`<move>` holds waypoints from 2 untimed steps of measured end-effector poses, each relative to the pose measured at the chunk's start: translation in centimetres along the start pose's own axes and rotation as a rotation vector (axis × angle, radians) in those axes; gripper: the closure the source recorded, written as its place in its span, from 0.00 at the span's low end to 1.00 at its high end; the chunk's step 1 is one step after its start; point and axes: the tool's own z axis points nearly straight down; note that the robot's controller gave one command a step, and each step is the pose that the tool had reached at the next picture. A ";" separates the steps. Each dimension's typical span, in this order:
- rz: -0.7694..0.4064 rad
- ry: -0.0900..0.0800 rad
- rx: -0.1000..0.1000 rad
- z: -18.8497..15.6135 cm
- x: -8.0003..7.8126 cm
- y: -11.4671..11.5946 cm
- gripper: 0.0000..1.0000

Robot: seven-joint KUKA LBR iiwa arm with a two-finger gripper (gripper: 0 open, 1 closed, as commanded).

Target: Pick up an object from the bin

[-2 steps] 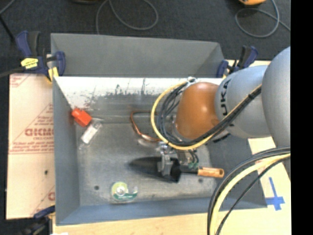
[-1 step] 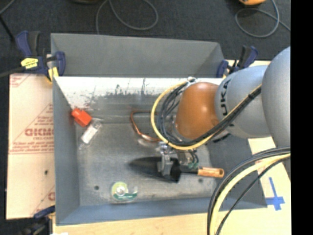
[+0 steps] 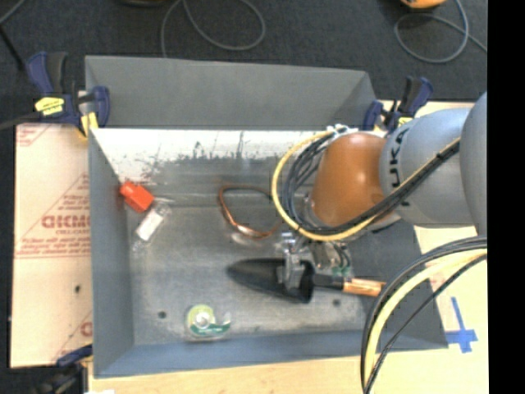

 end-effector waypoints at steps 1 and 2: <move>-0.402 0.000 0.004 -6.0 1.8 -4.3 1.00; -0.400 0.000 0.003 -6.0 1.9 -4.3 1.00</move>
Offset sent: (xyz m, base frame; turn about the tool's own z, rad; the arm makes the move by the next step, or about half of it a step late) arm 0.0000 0.0000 0.0000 0.0000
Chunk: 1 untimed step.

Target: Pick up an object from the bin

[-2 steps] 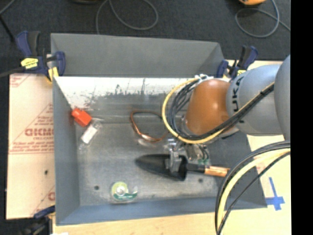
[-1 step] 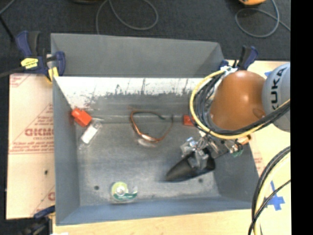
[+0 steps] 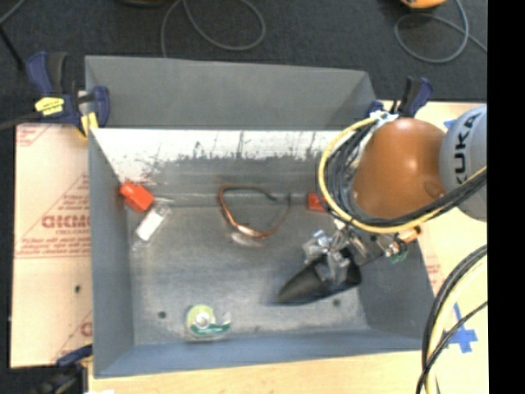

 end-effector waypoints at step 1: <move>-0.006 -0.003 0.002 -12.3 -1.6 -1.0 1.00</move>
Offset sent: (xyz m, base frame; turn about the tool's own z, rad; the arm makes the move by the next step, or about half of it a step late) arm 0.0000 0.0000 0.0000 0.0000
